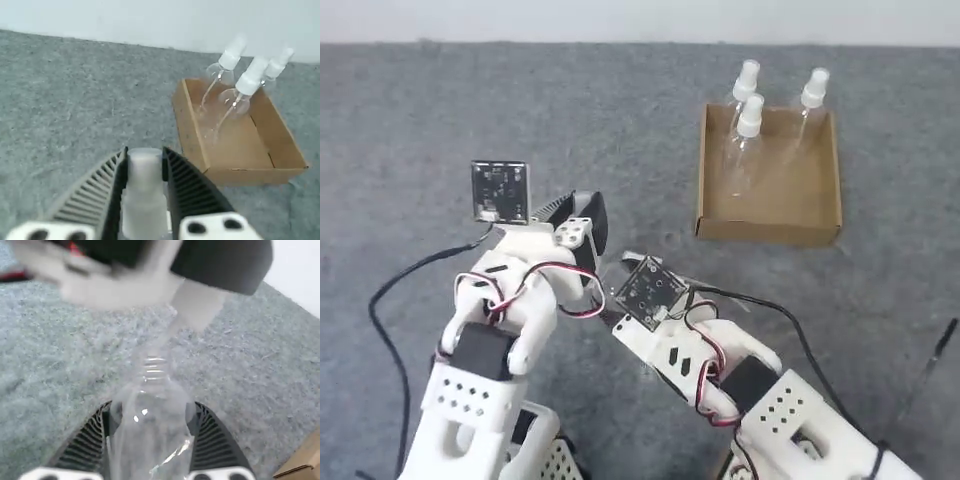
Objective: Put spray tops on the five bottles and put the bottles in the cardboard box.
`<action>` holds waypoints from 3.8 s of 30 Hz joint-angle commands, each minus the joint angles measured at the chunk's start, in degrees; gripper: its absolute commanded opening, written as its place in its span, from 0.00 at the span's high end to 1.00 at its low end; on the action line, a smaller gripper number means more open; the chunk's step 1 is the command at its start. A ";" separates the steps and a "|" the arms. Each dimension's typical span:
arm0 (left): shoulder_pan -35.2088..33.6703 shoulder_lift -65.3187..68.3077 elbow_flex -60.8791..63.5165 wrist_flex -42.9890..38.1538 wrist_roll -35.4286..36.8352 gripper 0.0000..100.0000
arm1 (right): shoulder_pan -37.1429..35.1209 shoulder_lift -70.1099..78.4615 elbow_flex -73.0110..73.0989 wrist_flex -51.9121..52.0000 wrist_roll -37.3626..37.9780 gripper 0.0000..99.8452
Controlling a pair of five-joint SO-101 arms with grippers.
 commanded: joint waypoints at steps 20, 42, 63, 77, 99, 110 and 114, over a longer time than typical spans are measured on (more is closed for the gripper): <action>0.35 -0.35 -13.05 9.76 3.25 0.87 | -0.04 -2.51 0.88 -1.63 -3.60 0.99; 2.11 -0.18 -22.11 9.49 -1.23 0.87 | 7.43 -1.80 1.23 -23.16 -8.44 0.99; -7.65 -0.09 -18.51 7.47 -10.37 0.87 | 5.58 -2.42 2.46 -19.12 -8.44 0.99; -10.90 -0.44 -16.48 5.89 -10.55 0.87 | 4.18 -2.42 0.00 -12.00 -8.35 0.99; -1.93 -30.51 12.79 10.37 -11.52 0.70 | 13.93 30.73 -40.53 0.13 -8.79 0.99; 1.14 -30.59 19.21 3.78 -11.52 0.67 | 4.79 32.22 -54.95 20.88 -8.79 0.99; 1.14 -29.89 19.12 3.69 -11.60 0.67 | 4.35 27.56 -54.68 25.01 -8.53 0.99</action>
